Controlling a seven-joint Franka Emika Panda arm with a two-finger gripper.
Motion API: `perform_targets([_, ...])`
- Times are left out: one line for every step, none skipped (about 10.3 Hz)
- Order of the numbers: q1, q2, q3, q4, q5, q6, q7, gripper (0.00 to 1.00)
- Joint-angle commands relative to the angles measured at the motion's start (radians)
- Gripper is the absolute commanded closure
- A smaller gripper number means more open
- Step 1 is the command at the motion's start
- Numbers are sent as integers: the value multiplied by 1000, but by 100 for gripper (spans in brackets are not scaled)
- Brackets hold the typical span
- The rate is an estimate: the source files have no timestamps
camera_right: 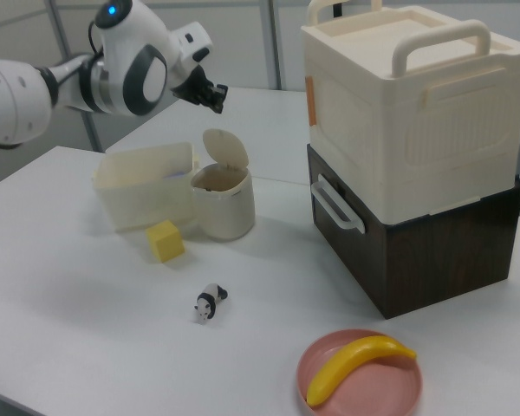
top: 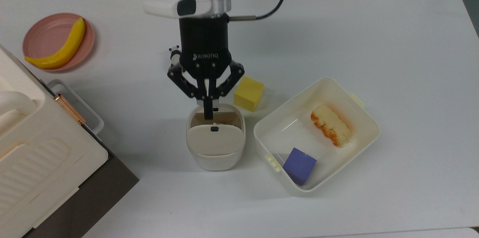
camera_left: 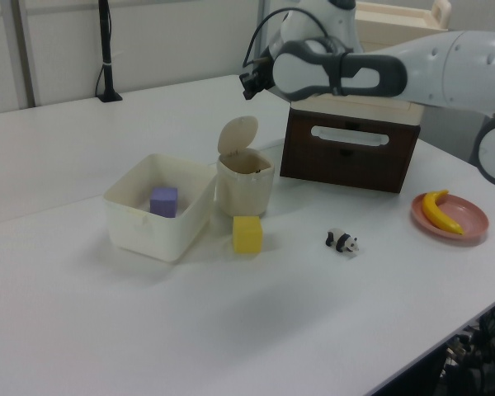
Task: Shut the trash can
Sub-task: 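Lower the gripper behind the raised lid of the cream trash can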
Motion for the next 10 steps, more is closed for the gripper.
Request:
perform_targets([20,75,-3,28,-30,101,-14,100])
perform_targets([20,81,-3,28,-36,103,-14,100])
perform_targets([19,78,-3,27,-37,101,-14,100])
perform_targets([19,80,-5,27,-39,101,-14,100])
perform_targets([19,80,-5,22,-42,100,-14,100])
perform_targets([19,77,-5,23,-56,94,-14,100])
perform_targets([19,72,-8,17,-80,86,-14,100])
perform_targets([16,66,-8,16,-106,25,-14,100])
perform_targets([12,63,-8,17,-111,-35,-19,100])
perform_targets([12,60,-8,14,-109,-47,-23,100])
